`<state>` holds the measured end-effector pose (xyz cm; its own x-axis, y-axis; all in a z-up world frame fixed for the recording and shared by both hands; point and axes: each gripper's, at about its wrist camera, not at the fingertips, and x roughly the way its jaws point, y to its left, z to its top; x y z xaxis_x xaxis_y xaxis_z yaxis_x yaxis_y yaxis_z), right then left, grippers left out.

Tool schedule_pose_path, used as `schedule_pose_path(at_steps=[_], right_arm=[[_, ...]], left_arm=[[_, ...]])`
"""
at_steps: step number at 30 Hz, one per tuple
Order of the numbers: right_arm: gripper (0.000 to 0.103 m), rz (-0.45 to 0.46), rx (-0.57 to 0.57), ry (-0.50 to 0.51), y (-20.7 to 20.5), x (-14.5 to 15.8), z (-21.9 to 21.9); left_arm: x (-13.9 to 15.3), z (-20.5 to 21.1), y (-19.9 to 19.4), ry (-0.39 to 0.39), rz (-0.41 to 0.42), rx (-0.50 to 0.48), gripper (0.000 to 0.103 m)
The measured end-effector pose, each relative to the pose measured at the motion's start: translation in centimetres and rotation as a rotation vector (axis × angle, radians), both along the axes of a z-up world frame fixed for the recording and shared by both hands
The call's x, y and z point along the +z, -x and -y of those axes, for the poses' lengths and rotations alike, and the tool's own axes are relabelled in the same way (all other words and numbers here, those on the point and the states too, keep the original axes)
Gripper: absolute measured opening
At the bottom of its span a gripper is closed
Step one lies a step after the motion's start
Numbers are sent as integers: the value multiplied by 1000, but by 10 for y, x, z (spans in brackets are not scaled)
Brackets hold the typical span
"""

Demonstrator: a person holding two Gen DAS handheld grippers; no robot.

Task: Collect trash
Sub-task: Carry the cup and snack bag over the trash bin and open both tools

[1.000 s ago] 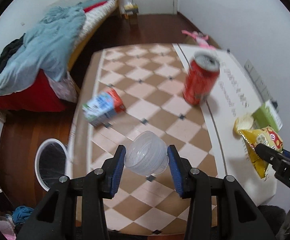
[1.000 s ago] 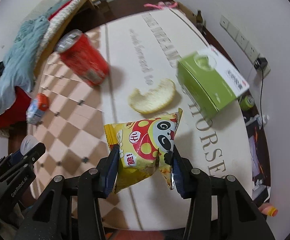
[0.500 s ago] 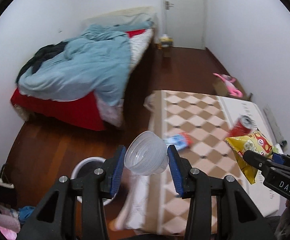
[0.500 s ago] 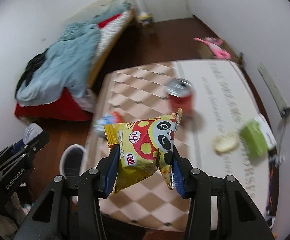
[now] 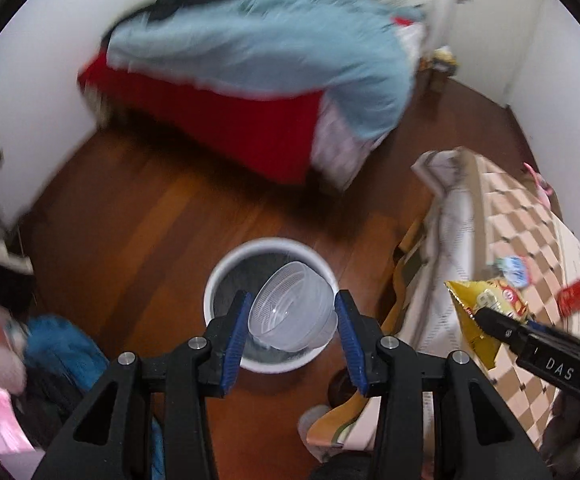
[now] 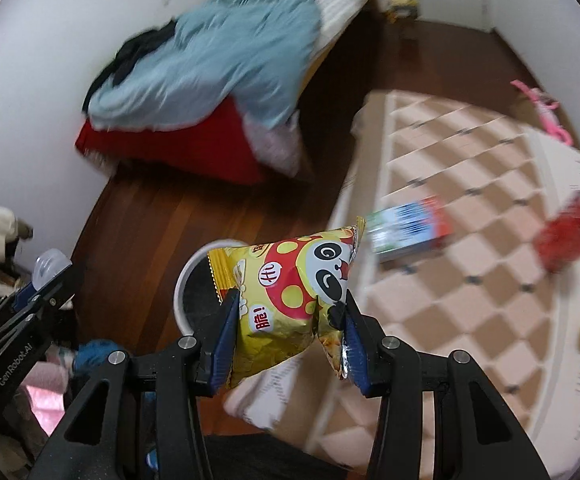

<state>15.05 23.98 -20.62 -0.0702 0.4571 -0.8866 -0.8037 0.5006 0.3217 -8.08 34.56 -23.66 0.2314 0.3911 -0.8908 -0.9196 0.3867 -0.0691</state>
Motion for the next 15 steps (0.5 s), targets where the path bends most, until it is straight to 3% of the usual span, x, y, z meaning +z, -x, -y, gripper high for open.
schedule_pose_path(at_steps=[4,9,14,15], right_arm=[[49,-99,30,58,19,-50,-44],[49,-219,36,117,33,-105,-86],[49,-284,38,156,44,-147,-125],[49,-292,38,161,47,-153,-133]], left_arm=[[-49,-36,21,153,41,82,39],[-96,-69,32,280,81,138,39],[-118,-86,42,373,110,160,40],[-120,-87,43,376,101,162,52]])
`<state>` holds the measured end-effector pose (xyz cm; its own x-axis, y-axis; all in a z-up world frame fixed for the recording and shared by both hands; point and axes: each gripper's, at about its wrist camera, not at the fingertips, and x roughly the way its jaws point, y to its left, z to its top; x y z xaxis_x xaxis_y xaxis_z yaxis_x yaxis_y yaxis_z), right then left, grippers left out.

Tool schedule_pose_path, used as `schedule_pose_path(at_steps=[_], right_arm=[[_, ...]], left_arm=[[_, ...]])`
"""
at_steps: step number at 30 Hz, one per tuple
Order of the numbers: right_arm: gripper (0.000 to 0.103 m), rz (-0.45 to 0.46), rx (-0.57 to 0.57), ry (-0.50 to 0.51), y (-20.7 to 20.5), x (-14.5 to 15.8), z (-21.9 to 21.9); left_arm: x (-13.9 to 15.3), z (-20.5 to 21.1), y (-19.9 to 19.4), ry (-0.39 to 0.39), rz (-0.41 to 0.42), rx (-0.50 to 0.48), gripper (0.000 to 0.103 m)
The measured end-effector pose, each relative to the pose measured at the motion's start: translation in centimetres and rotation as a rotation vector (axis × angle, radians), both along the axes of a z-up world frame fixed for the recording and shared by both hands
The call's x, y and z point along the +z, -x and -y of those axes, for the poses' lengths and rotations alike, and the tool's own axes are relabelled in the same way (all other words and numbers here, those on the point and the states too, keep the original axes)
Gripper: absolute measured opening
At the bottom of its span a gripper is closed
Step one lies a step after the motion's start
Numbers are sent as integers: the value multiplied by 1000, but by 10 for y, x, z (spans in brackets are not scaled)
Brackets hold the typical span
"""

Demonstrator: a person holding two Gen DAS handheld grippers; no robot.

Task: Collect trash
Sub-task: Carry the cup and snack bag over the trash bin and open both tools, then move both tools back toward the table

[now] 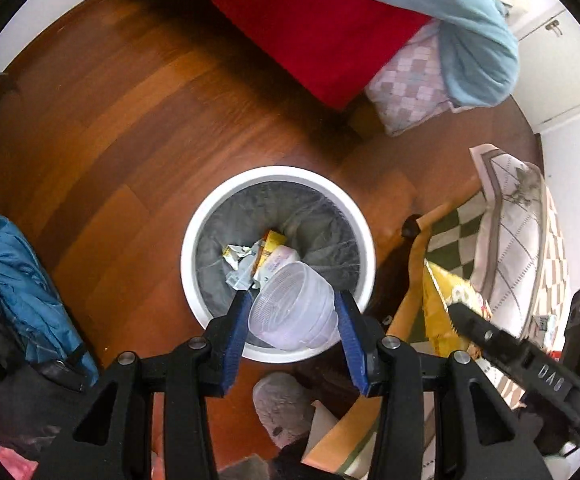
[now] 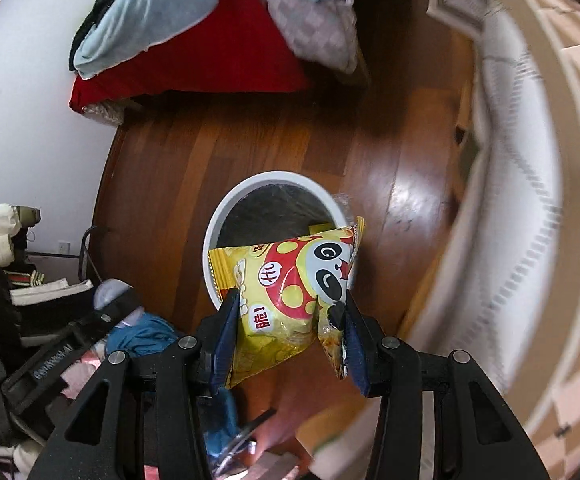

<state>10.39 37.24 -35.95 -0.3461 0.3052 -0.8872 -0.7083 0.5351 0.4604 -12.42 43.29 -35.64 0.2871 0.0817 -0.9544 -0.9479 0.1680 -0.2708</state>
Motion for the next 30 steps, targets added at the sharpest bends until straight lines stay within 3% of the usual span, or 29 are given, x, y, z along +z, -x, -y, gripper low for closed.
schedule_pose_path(at_steps=[1,3,4,5,7,12,15,17,20,30], right_arm=[[50,-4,-8,-1,-2,-6,-5],[53,-26,-14,-4,-3,-13,-15],[63,-62,-15,-6,-3,-20,-21],[80,-94,-16,-10,-4,-24,-24],[93,-133,-13,-17,-4,-30,-28],[95,-63,14,-4,-2,-30,-20],[95,93,87,55,9,-26,-16],[95,186,135,85,18,-21,-9],[95,247,173,96,27,-14,-1],[95,307,189,40,42,26,28]], left_arm=[[-1,-1,3,1,-3,8,73],[-1,-3,13,-9,-8,34,92],[-2,-4,18,-15,-18,42,92],[-3,-3,22,-20,-31,50,92],[-5,-1,28,-31,-66,54,95],[2,14,30,-134,-211,25,95],[9,26,30,-190,-277,-7,95],[10,30,32,-198,-283,-15,95],[16,37,31,-213,-296,-25,95],[64,67,35,-318,-297,-38,95]])
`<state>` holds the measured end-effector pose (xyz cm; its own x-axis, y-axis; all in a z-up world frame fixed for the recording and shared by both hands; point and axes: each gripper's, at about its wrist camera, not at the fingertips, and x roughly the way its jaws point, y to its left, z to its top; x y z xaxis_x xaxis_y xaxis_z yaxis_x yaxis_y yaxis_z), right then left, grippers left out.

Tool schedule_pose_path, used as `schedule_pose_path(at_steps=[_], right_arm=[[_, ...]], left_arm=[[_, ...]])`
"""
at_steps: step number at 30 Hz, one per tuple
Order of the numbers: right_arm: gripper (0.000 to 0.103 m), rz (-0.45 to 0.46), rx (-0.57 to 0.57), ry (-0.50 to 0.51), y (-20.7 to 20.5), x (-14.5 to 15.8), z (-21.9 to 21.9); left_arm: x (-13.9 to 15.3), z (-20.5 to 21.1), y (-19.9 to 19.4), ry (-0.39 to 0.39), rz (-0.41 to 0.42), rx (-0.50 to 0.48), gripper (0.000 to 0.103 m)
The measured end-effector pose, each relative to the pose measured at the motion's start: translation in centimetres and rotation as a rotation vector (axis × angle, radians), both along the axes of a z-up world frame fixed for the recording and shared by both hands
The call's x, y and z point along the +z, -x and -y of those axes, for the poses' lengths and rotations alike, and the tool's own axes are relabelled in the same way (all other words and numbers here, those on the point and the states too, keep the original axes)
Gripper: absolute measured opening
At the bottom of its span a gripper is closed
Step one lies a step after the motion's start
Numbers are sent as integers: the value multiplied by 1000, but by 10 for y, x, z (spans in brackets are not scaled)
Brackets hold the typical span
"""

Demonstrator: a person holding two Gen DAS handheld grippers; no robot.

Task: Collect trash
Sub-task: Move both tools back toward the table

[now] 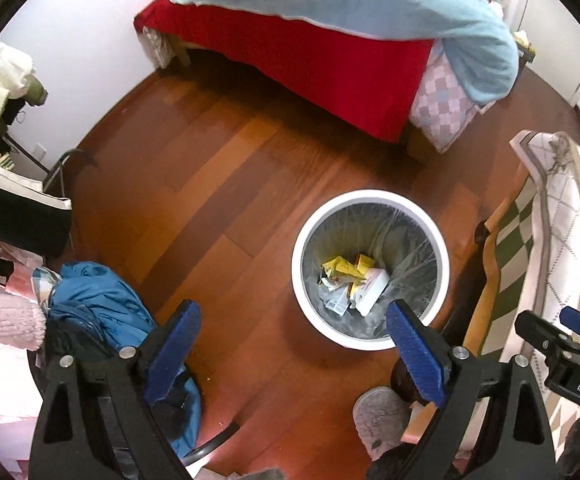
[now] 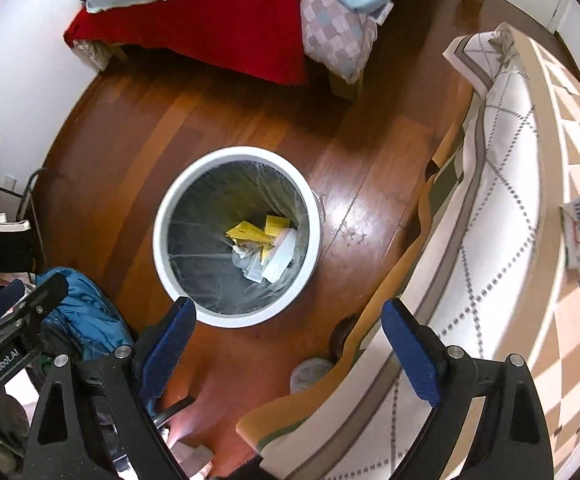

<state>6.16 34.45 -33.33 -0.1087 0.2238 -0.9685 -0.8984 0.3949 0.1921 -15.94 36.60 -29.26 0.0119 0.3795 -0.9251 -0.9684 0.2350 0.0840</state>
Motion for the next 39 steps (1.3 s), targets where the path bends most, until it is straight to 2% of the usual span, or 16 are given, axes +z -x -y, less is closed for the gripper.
schedule_pose_path(at_steps=[12,18,23,27,31,35,37,39], right_arm=[[95,22,22,-137,15,88,56],[95,1,-19,-236,8,139,96],[95,-29,-90,-326,-9,181,137],[95,-42,-195,-391,-42,210,185],[95,0,-334,-397,-93,217,243],[95,72,-492,-328,-160,206,307],[95,118,-577,-258,-203,191,346],[95,134,-658,-195,-243,175,381]], left_arm=[[82,55,3,-137,56,-63,95],[123,88,-8,-200,100,-110,95],[149,117,-38,-231,155,-169,95],[153,139,-91,-223,182,-256,95],[140,168,-167,-182,199,-367,95],[117,208,-255,-150,194,-445,95],[109,228,-296,-145,193,-487,95],[100,245,-337,-105,190,-530,95]])
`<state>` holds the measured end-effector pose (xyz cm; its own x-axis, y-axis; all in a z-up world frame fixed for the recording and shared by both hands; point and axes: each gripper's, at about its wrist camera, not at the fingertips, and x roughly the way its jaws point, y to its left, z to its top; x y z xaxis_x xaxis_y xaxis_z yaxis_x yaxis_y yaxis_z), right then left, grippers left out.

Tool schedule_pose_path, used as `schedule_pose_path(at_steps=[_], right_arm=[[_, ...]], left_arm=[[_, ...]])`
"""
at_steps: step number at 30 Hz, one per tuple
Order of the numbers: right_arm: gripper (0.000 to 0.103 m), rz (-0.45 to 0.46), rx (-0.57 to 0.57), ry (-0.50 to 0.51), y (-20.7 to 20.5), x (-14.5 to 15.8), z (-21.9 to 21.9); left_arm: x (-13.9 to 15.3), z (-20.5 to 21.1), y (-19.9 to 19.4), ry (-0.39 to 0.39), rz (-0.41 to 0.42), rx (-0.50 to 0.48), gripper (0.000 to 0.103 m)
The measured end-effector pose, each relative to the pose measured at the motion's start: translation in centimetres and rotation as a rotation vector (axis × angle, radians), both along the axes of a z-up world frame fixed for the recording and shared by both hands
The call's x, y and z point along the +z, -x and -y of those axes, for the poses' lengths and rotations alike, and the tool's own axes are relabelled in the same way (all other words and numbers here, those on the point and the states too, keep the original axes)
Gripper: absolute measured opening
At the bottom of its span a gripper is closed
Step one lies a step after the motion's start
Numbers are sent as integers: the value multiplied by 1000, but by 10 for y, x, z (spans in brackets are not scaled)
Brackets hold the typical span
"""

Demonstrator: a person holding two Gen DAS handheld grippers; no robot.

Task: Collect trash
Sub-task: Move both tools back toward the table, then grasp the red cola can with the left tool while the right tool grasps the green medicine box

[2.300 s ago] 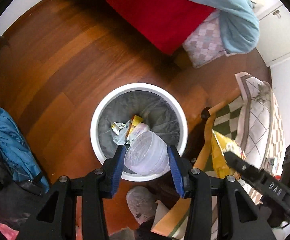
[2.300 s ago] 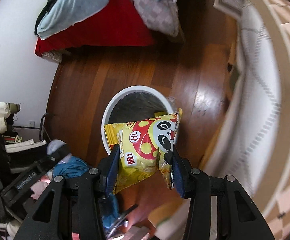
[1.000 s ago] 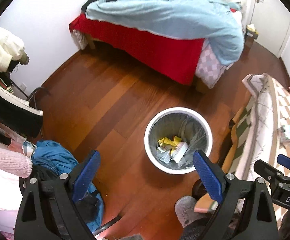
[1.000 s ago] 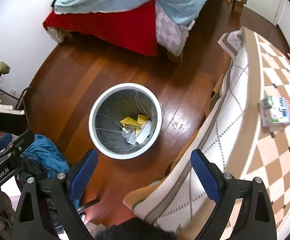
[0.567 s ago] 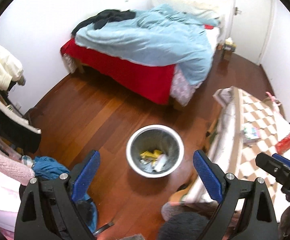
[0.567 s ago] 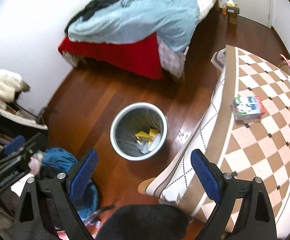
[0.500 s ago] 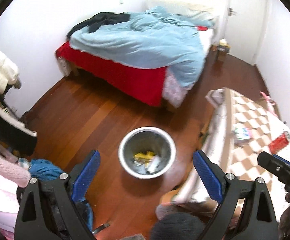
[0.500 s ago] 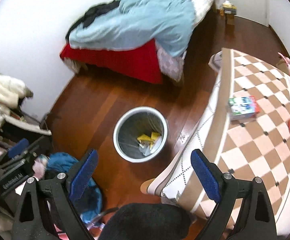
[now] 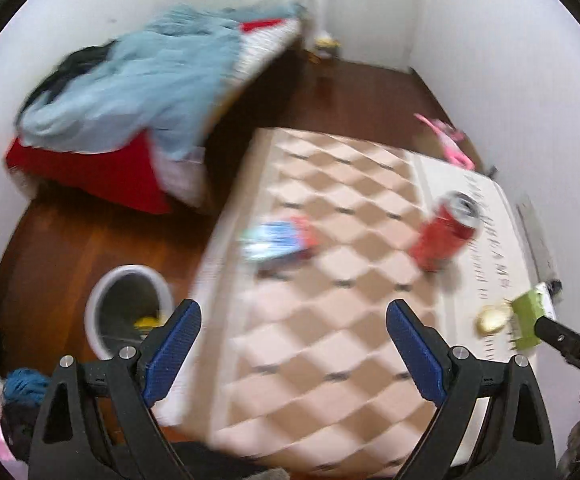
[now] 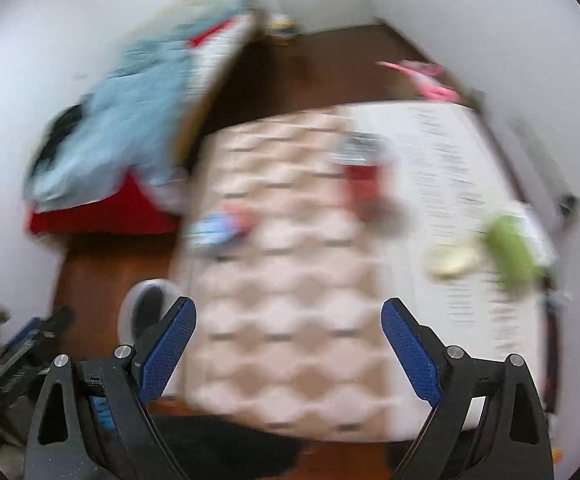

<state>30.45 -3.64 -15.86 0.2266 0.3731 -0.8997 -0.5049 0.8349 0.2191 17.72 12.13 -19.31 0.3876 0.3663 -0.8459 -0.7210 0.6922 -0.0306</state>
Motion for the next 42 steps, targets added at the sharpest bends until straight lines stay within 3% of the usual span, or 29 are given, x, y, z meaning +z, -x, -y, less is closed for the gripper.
schedule_pose_path(at_steps=[4,8,13,17,25,27,31,42], right_arm=[[95,-33,-114,132,-77,-33,53],[95,-63,-151,254,-135,-63,82],[95,-147,-75,370,-179,-101,79],[95,-161,10,457,-193,-119,67],[94,-224,76,496,-201,-148,58],[87,-246,74,486,-202,-153,58],[86,-249,74,478,-203,-156,58],[82,-244,76,456,-203,-155,62]], left_arm=[[-16,22,-79,34,-38,-87,95],[-27,32,-135,-12,-93,-163,95],[-44,36,-181,-45,-158,-233,95],[-60,34,-205,-14,-193,-271,95],[-89,31,-232,43,-236,-306,93],[-92,31,-234,42,-240,-313,93],[-95,29,-234,52,-243,-317,65],[-69,29,-210,-1,-175,-323,64]])
